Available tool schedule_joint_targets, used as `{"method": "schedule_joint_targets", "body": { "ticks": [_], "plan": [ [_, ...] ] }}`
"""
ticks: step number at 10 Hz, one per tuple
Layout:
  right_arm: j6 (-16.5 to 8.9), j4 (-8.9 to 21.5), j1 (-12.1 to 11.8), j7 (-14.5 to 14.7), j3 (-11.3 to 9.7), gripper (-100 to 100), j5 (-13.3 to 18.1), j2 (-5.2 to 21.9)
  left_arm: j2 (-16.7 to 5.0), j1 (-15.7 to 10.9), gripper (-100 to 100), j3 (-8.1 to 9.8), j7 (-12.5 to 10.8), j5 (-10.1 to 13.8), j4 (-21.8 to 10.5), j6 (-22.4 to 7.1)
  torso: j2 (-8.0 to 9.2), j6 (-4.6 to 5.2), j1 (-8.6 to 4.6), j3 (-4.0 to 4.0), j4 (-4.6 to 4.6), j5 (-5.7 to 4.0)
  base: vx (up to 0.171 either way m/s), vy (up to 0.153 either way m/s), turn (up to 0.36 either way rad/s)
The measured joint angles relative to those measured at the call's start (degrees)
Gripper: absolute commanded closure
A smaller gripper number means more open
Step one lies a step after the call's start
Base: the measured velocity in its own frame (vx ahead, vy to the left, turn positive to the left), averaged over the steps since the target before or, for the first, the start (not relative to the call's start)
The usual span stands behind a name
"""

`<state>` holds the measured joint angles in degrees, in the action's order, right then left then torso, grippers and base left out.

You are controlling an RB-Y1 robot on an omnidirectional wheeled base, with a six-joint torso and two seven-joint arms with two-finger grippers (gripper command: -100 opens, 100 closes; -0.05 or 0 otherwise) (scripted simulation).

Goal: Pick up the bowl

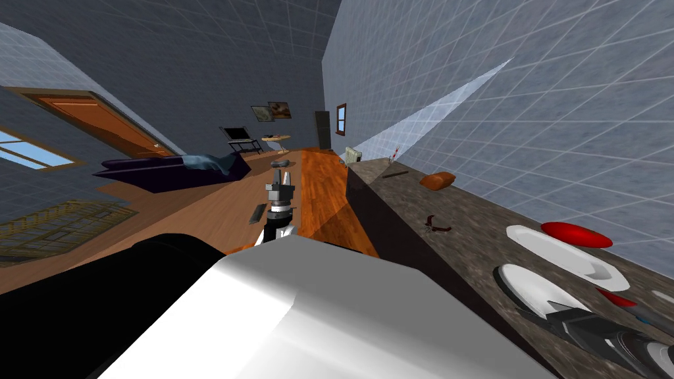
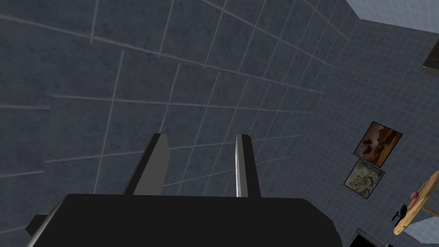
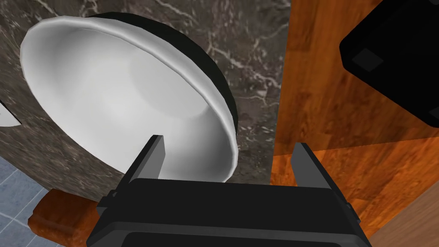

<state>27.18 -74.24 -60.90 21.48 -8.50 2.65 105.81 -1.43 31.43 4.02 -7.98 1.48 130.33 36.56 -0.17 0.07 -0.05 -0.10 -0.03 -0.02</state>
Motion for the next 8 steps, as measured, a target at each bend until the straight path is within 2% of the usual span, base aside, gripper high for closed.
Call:
{"method": "schedule_joint_targets", "body": {
  "ticks": [2, 3, 4, 5, 7, 8],
  "plan": [
    [1.0, 0.5, -0.8, 3.7, -0.7, -100, -2.8, -0.5, 0.0, 0.0, 0, 0.0, 0.0, 0.0, 0.0, 0.0, -0.09, -0.02, 0.07, -0.05, -0.02, 0.01, 0.103, 0.011, -0.036],
    [1.4, 0.8, -0.1, 4.9, -1.5, -100, -3.3, -1.1, 0.0, 0.0, 0, 0.0, 0.0, 0.0, 0.0, 0.0, -0.05, -0.04, 0.06, -0.04, -0.02, 0.01, 0.034, 0.005, 0.006],
    [1.5, 0.8, -0.7, 6.4, -1.4, -100, -4.1, -1.2, 0.0, 0.0, 0, 0.0, 0.0, 0.0, 0.0, 0.0, 0.1, -0.04, 0.05, 0.05, 0.01, 0.01, 0.063, 0.011, -0.038],
    [1.8, 0.7, -3.9, 8.8, 0.0, -100, -7.0, -1.0, 0.0, 0.0, 0, 0.0, 0.0, 0.0, 0.0, 0.0, 0.08, -0.01, 0.07, 0.05, 0.02, 0.02, 0.07, 0.009, -0.039],
    [2.2, 1.0, -3.5, 11.8, -0.8, -100, -8.3, -1.5, 0.0, 0.0, 0, 0.0, 0.0, 0.0, 0.0, 0.0, 0.14, -0.04, 0.04, 0.07, 0.02, 0.01, 0.054, 0.004, -0.02],
    [2.2, 0.7, -4.4, 13.2, -0.9, -100, -9.8, -1.8, 0.0, 0.0, 0, 0.0, 0.0, 0.0, 0.0, 0.0, 0.06, -0.01, 0.05, 0.04, 0.02, 0.01, 0.087, 0.002, -0.035]
  ]
}}
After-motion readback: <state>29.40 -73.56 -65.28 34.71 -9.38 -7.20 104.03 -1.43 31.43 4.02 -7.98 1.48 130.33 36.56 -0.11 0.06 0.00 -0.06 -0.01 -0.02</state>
